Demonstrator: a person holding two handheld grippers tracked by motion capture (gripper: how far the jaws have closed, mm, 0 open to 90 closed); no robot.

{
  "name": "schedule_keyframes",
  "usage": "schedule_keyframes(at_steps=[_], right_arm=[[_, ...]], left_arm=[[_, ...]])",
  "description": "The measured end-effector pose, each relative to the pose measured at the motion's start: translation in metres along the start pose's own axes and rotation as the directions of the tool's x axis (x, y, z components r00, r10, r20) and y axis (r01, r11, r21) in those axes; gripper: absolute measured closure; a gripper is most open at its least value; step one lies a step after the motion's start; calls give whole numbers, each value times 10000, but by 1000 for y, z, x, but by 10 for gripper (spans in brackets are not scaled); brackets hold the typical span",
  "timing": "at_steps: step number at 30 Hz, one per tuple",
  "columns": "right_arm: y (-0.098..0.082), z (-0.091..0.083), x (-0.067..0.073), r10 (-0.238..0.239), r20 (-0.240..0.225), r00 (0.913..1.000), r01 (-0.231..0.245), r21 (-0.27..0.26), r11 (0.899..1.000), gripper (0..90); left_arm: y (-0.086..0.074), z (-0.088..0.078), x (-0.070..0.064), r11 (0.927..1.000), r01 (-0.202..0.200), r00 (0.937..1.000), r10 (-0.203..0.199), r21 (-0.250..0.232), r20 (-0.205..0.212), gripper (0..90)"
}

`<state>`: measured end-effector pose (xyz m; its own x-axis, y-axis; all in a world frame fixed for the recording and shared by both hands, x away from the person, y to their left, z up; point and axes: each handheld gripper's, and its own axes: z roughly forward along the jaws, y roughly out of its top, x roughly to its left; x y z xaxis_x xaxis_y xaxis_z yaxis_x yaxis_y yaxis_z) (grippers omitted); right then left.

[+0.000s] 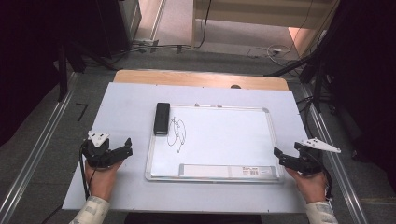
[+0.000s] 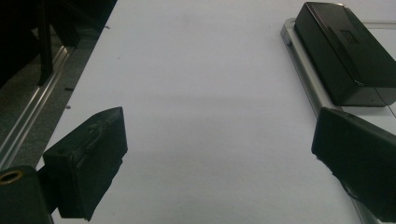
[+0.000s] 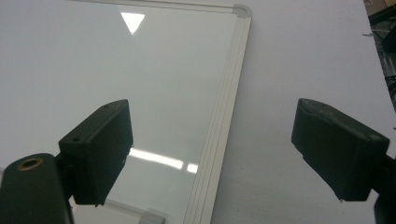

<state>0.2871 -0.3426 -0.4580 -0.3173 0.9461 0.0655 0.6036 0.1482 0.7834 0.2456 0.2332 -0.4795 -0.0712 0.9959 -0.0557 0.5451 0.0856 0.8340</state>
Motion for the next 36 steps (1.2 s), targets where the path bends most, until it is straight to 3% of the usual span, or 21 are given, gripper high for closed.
schedule_keyframes(at_steps=[14, 36], right_arm=[[-1, -1, 0, 69, -1, 10000, -69, -17, 10000, 115], [0, -1, 1, 4, -38, 10000, -4, 4, 10000, 116]], left_arm=[[4, -1, -3, 9997, 227, 9995, -226, -36, 230, 41], [17, 3, -13, 9997, 183, 9987, -176, -151, 474, 47]])
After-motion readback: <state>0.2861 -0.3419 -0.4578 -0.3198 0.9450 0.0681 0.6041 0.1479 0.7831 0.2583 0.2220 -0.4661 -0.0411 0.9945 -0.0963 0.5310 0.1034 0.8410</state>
